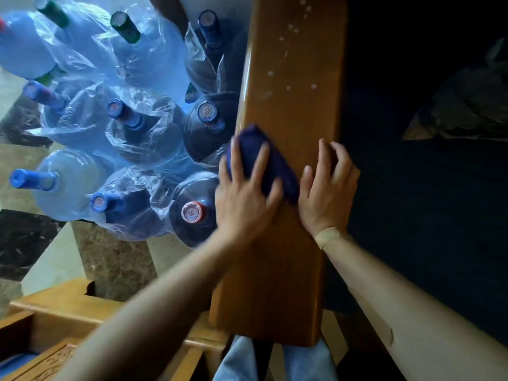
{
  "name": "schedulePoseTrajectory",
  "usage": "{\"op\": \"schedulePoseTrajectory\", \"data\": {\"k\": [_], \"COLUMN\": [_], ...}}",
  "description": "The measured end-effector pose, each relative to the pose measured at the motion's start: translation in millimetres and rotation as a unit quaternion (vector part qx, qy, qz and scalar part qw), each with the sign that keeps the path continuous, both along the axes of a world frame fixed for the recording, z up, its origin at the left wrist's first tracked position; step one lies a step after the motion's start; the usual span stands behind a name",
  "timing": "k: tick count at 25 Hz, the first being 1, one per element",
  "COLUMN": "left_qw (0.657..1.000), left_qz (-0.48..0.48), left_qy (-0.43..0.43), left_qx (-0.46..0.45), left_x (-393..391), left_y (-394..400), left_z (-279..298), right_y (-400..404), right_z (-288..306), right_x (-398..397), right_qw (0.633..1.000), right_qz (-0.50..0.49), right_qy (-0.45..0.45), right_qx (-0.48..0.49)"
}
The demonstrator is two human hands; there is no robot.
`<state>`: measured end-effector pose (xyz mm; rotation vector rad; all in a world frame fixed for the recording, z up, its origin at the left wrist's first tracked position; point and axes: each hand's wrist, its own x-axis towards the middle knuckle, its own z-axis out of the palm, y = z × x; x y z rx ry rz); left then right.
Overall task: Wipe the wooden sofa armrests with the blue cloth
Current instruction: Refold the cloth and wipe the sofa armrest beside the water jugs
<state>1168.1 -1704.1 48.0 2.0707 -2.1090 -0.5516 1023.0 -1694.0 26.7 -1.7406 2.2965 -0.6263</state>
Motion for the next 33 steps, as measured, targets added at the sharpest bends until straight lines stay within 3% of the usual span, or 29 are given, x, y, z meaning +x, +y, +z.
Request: {"op": "schedulePoseTrajectory", "data": {"k": [3, 5, 8, 10, 13, 16, 18, 23, 26, 29, 33], "left_qw": [0.999, 1.0, 0.975, 0.959, 0.968, 0.976, 0.977, 0.98, 0.996, 0.998, 0.985], "left_qz": [0.044, 0.001, -0.19, -0.252, -0.223, -0.183, -0.176, -0.171, -0.065, -0.023, -0.149], "left_qy": [0.016, -0.026, -0.104, -0.112, -0.115, -0.118, -0.122, -0.088, -0.063, -0.038, -0.067], "left_qx": [-0.002, 0.008, -0.056, -0.063, -0.013, 0.018, -0.011, -0.052, -0.018, -0.033, -0.062], "left_x": [-31.6, -46.2, -25.6, 3.8, 31.0, 24.1, -0.1, -83.2, -80.2, -62.0, -20.1], "left_y": [-153.4, -187.6, -126.2, -50.8, 46.6, 53.7, -3.4, -246.9, -311.5, -250.1, -76.7], "left_z": [-2.9, -3.3, -1.3, -5.8, 0.6, 5.7, 5.5, 0.9, -8.5, -10.2, 3.7], "right_y": [-0.7, -2.3, -0.9, 2.9, 3.6, 4.3, 4.4, 3.4, 2.9, 3.5, -21.6], "right_z": [-0.2, -0.8, 1.7, 1.7, 8.2, 11.7, 10.8, 7.2, 2.2, -0.1, 12.7], "right_x": [1.8, 2.8, 2.1, 0.9, 2.1, 2.9, 3.1, 2.5, 1.9, -2.0, -6.0], "right_qw": [1.0, 0.999, 1.0, 0.997, 0.992, 0.994, 0.994, 0.999, 0.999, 0.999, 0.996], "right_qz": [0.011, 0.004, 0.001, -0.013, -0.022, -0.003, -0.004, 0.031, 0.039, 0.029, -0.037], "right_qy": [0.012, 0.022, -0.017, -0.074, -0.122, -0.11, -0.107, -0.027, 0.002, 0.004, -0.084], "right_qx": [0.019, 0.027, 0.014, -0.011, -0.024, -0.025, -0.026, 0.011, 0.031, 0.043, 0.0]}}
